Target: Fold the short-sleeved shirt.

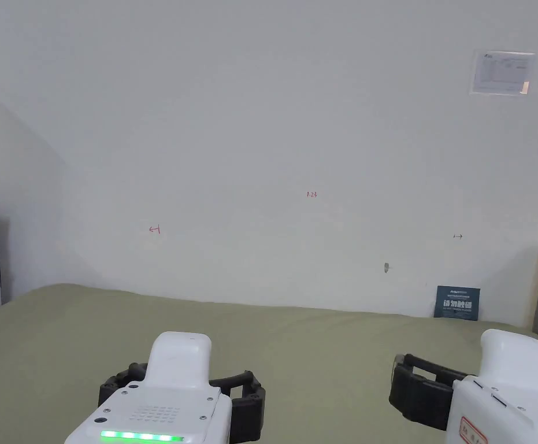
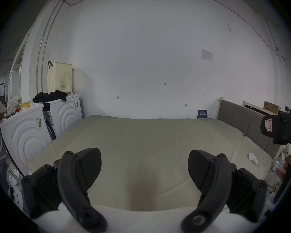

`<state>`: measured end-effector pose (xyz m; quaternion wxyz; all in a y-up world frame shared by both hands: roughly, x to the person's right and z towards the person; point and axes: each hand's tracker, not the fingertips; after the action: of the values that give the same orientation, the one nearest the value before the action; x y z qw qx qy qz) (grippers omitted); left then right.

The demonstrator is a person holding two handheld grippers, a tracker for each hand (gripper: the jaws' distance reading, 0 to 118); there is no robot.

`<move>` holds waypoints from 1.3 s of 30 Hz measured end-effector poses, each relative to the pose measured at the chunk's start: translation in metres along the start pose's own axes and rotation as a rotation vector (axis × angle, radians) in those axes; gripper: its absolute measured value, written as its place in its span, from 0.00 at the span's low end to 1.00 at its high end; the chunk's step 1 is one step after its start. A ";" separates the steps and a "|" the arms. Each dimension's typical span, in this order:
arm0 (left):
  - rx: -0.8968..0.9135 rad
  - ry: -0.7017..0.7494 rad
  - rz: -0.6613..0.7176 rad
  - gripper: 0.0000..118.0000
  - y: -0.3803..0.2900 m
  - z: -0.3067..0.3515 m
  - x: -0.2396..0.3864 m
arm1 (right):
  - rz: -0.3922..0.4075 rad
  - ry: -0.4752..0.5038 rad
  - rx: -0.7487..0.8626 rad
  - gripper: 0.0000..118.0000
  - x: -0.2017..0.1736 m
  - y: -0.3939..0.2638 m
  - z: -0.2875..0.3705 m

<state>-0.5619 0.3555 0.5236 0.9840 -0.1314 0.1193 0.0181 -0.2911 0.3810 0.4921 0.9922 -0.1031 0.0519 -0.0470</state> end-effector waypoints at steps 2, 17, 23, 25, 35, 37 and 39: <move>0.001 -0.003 0.009 0.91 0.000 0.000 -0.001 | 0.009 -0.002 0.020 1.00 0.000 -0.001 0.004; -0.015 0.012 0.051 0.91 -0.011 -0.006 -0.011 | 0.264 -0.021 0.020 1.00 -0.028 -0.042 -0.013; -0.023 0.020 0.036 0.91 -0.021 -0.013 -0.012 | 0.177 0.037 -0.013 1.00 -0.019 -0.046 -0.017; -0.026 0.024 0.038 0.91 -0.022 -0.013 -0.012 | 0.177 0.028 -0.007 1.00 -0.019 -0.046 -0.016; -0.010 0.059 0.013 0.91 -0.022 -0.013 -0.011 | 0.182 0.042 0.002 1.00 -0.020 -0.044 -0.014; -0.010 0.059 0.016 0.91 -0.022 -0.013 -0.010 | 0.175 0.045 0.000 1.00 -0.020 -0.045 -0.015; -0.007 0.063 0.013 0.91 -0.021 -0.013 -0.010 | 0.173 0.048 -0.002 1.00 -0.020 -0.045 -0.016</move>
<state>-0.5728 0.3316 0.5189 0.9792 -0.1344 0.1508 0.0209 -0.3167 0.3364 0.4879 0.9909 -0.0980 0.0846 0.0367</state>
